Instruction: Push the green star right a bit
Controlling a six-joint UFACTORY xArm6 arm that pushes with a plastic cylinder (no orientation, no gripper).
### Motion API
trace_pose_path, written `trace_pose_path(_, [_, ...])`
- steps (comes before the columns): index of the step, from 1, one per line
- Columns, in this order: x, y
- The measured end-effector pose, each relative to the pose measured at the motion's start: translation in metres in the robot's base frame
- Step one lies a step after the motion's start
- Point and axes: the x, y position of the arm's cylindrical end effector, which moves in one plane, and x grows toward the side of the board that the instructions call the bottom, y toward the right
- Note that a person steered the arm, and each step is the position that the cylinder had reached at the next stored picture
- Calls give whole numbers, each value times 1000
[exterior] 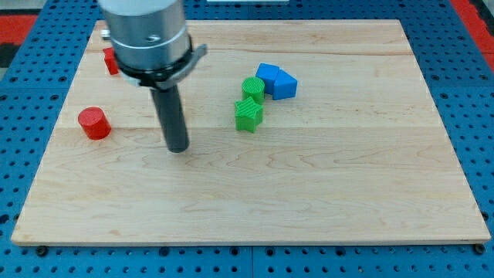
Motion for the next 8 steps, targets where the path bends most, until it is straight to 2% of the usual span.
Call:
trace_pose_path(2, [-40, -21])
trace_pose_path(6, [-60, 108])
trace_pose_path(8, [-60, 121])
